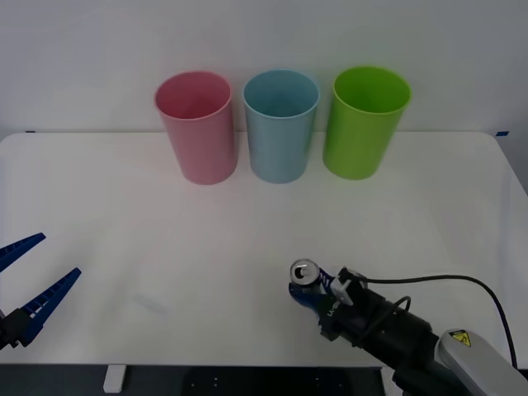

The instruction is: Grasp the object on the table and drop it into the matching bin: aluminum can to the light blue bin, PET bottle to the pink bin.

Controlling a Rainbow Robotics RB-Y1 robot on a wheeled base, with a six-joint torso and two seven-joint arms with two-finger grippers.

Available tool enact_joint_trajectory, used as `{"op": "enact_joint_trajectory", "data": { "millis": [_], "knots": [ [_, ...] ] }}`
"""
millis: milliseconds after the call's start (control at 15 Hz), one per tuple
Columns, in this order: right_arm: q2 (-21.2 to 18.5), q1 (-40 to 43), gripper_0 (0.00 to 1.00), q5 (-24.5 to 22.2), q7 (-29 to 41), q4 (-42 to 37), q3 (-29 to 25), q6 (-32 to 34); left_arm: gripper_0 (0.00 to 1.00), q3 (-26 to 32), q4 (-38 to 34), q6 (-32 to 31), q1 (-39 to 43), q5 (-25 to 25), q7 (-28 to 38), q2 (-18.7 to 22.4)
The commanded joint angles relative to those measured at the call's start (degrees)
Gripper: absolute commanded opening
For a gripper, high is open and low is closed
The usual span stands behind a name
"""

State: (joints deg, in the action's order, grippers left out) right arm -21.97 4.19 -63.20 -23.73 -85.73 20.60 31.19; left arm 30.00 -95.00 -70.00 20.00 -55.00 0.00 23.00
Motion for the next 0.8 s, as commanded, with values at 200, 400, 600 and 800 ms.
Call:
{"op": "enact_joint_trajectory", "data": {
  "millis": [200,400,600,800],
  "knots": [
    [-0.1,-0.9,0.00,1.4,1.0,-0.1,-3.5,3.3,1.00,0.0,0.0,0.0,0.0,0.0,0.0,0.0],
    [-0.1,-1.0,0.00,1.4,2.7,-0.1,-7.4,6.8,1.00,0.0,0.0,0.0,0.0,0.0,0.0,0.0],
    [-0.1,-1.0,0.00,1.4,6.5,-0.4,-11.3,11.5,1.00,0.0,0.0,0.0,0.0,0.0,0.0,0.0],
    [-0.8,-0.9,0.00,1.1,11.8,-2.6,-14.6,15.2,1.00,0.0,0.0,0.0,0.0,0.0,0.0,0.0]
  ]
}}
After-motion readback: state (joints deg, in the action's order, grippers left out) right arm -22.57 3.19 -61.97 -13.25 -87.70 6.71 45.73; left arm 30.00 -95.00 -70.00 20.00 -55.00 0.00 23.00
